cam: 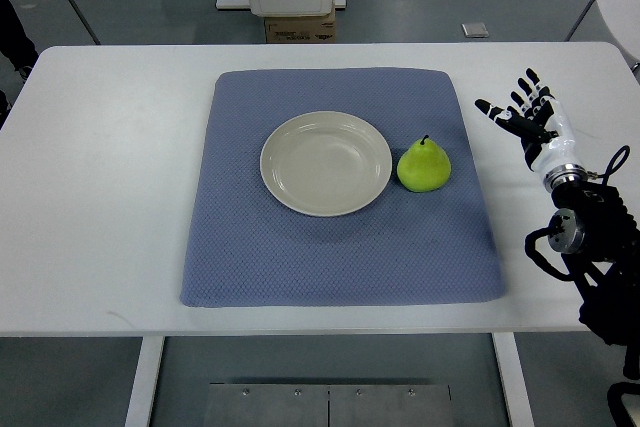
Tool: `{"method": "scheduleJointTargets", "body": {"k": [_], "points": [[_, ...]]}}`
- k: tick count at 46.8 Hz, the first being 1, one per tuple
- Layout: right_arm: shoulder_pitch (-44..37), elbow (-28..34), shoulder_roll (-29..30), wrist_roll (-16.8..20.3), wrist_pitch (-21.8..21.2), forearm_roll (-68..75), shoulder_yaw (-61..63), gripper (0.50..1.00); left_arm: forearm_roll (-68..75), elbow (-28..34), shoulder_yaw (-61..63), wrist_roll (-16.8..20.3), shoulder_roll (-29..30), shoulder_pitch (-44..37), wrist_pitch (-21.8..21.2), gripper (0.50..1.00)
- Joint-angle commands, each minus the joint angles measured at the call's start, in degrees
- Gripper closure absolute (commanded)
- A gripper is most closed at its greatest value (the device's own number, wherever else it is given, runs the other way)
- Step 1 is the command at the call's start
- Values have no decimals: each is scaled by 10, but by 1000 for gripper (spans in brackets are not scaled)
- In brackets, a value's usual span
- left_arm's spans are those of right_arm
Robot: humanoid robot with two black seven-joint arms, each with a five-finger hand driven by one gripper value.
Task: Place pear on plate with right hand
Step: 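Move the open right hand toward the green pear beside the plate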
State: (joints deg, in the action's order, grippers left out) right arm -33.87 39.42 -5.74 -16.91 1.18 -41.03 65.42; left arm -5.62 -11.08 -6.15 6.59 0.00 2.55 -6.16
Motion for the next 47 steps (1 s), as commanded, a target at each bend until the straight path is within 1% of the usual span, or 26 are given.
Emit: {"method": "scheduleJointTargets", "body": {"k": [1,4,15,23,28,35,41,47], "points": [[16,23,-2,0,-13,0,2,500,0,0,0,0,0,0,0,500],[30,42,-5,0,-14,-1,3,500,0,0,0,0,0,0,0,500],[58,73,-24,-1,-16,-1,6,500,0,0,0,0,0,-1,0,500],[88,109,-36,-10,-32,-1,10,500,0,0,0,0,0,-1,0,500],[108,134,-42,-18,-35,-1,10,500,0,0,0,0,0,0,0,500],[130,159,-52,-22,-36,-1,10,500,0,0,0,0,0,0,0,500],[148,178,-55,-37,-37,-1,9,500,0,0,0,0,0,-1,0,500],[155,188,-55,-45,-50,-5,6,500,0,0,0,0,0,-1,0,500]]}}
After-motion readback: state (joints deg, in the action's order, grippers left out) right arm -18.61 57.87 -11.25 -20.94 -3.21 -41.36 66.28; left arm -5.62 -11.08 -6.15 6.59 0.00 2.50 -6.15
